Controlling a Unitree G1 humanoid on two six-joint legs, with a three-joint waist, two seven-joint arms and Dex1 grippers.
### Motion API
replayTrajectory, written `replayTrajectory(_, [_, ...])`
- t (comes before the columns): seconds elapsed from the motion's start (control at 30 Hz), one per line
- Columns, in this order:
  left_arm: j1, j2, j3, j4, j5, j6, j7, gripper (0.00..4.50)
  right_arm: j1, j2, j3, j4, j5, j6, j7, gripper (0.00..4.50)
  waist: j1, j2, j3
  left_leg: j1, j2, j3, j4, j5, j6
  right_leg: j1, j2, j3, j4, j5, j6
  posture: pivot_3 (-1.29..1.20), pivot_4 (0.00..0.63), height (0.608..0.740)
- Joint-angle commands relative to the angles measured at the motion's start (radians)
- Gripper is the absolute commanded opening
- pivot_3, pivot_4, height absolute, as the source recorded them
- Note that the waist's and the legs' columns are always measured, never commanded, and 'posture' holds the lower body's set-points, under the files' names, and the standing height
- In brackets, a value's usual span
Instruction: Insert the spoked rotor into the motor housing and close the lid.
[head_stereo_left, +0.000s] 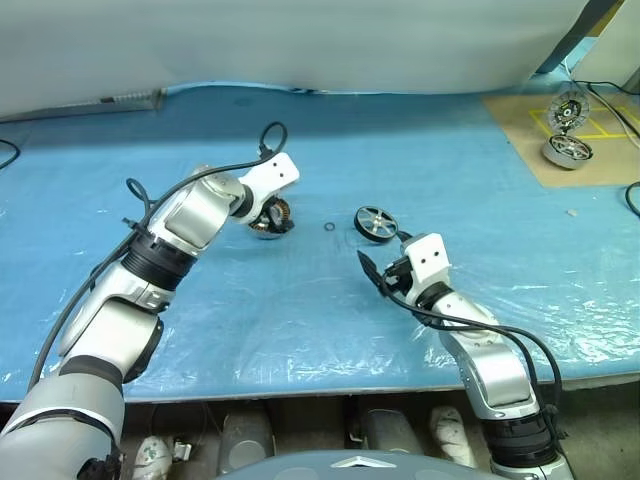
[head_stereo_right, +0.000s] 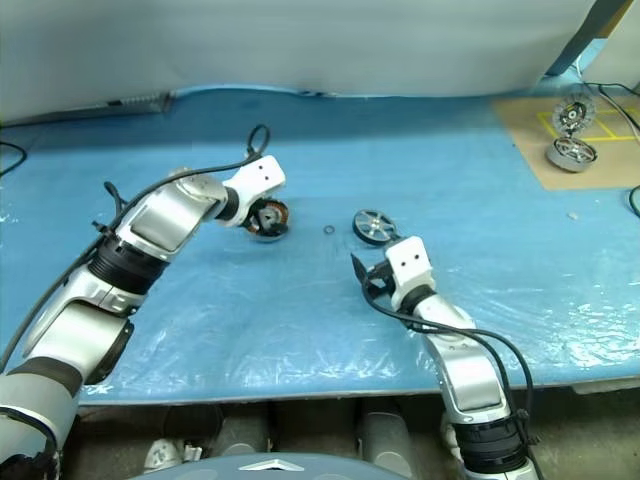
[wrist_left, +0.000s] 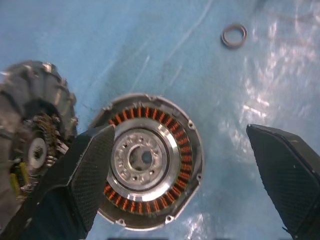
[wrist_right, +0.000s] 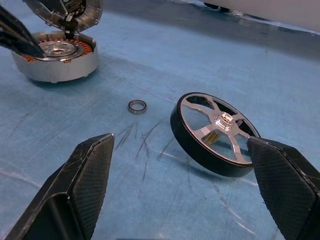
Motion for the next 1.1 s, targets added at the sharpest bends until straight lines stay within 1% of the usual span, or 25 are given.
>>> replayTrajectory(0.03, [-0.065,0.05,-0.103,0.014,0.079,-0.025,-0.085,4.49,-0.012,0.004,-0.003,-0.018,-0.004,-0.027,-0.001,4.5,0.0,0.0,0.0,0.0,0.0,0.0,0.0,0.0,0.0,0.0,0.0,0.0,0.0,0.0,0.0,0.0,0.15,0.74])
replayTrajectory(0.17, [-0.116,0.082,-0.16,0.045,0.117,-0.047,-0.173,4.49,-0.014,0.005,0.002,-0.019,-0.006,-0.023,0.005,4.5,0.001,0.0,0.0,0.0,0.0,0.0,0.0,0.0,0.0,0.0,0.0,0.0,-0.001,0.0,0.0,0.0,0.15,0.74])
replayTrajectory(0.37, [-0.143,0.079,-0.172,0.083,0.156,-0.068,-0.237,4.49,-0.012,0.002,0.007,-0.028,-0.005,-0.012,0.015,4.5,0.003,0.0,0.0,0.0,0.0,0.0,0.0,0.0,0.0,0.0,0.0,0.0,-0.001,0.0,0.0,0.0,0.15,0.74])
replayTrajectory(0.63, [-0.105,0.029,-0.183,0.141,0.203,-0.107,-0.243,4.49,-0.012,-0.005,0.003,-0.034,-0.007,-0.002,0.023,4.5,0.004,0.0,0.0,0.0,0.0,0.0,0.0,0.0,0.0,0.001,0.0,0.0,-0.001,0.0,0.0,0.0,0.15,0.74])
replayTrajectory(0.8, [-0.083,0.005,-0.206,0.111,0.221,-0.094,-0.274,4.49,-0.011,0.0,0.013,-0.038,-0.013,0.004,0.02,4.5,0.004,0.0,0.0,0.0,0.0,0.0,0.0,0.0,0.0,0.001,0.0,0.0,-0.001,0.0,0.0,0.0,0.15,0.74])
replayTrajectory(1.1, [-0.098,-0.042,-0.183,0.175,0.25,-0.118,-0.258,4.49,-0.02,-0.005,0.014,-0.033,-0.013,0.006,0.026,4.5,0.004,0.0,0.0,0.002,0.0,0.0,0.0,0.0,0.0,0.003,0.0,0.0,-0.001,0.0,0.0,0.0,0.15,0.74])
